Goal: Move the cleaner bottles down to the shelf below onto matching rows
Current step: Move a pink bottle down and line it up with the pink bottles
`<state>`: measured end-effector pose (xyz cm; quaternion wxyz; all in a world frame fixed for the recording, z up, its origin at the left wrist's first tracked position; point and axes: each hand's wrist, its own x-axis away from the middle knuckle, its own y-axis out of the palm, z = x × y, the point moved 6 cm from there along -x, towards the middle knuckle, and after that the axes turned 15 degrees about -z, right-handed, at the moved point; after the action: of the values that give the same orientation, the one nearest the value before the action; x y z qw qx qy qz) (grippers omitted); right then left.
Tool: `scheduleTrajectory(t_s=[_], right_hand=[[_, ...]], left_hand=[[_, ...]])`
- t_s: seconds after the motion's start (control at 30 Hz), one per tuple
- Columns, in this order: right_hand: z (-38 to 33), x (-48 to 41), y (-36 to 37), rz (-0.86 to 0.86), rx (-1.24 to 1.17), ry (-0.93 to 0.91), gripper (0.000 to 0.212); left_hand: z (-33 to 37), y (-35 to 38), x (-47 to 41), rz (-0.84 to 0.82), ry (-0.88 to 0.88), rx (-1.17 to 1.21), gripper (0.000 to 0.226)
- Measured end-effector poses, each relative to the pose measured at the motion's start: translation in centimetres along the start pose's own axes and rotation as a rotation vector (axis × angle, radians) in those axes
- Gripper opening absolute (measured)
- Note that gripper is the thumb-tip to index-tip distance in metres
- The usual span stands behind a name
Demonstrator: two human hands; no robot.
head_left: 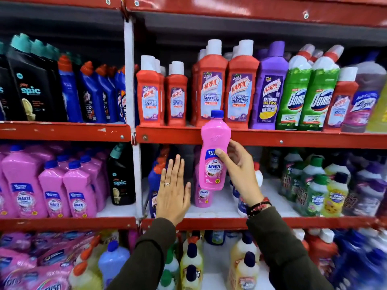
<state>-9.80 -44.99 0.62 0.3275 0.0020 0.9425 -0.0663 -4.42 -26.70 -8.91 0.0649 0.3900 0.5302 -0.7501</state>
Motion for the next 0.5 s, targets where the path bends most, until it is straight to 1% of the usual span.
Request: scheduleTrajectory(t_s=[0.17,0.27,0.37,0.5], right_hand=[[5.1,2.6,0.1,-0.028,-0.034,0.058,0.033],[8.4,3.7,0.2,-0.055,-0.016,0.107,0.042],[11.6,4.2,0.5,-0.098,0.001,0.165,0.045],[14.6,4.0,0.3,-0.080,-0.013,0.212,0.047]], left_hand=[[0.4,3.8,2.4,-0.112,-0.012,0.021,0.071],[0.3,6.1,3.5,-0.202,-0.035,0.055,0.070],[0.6,8.6,4.1,-0.313,-0.032,0.063,0.068],[0.7,11.2,4.8,-0.405,-0.044,0.069,0.065]])
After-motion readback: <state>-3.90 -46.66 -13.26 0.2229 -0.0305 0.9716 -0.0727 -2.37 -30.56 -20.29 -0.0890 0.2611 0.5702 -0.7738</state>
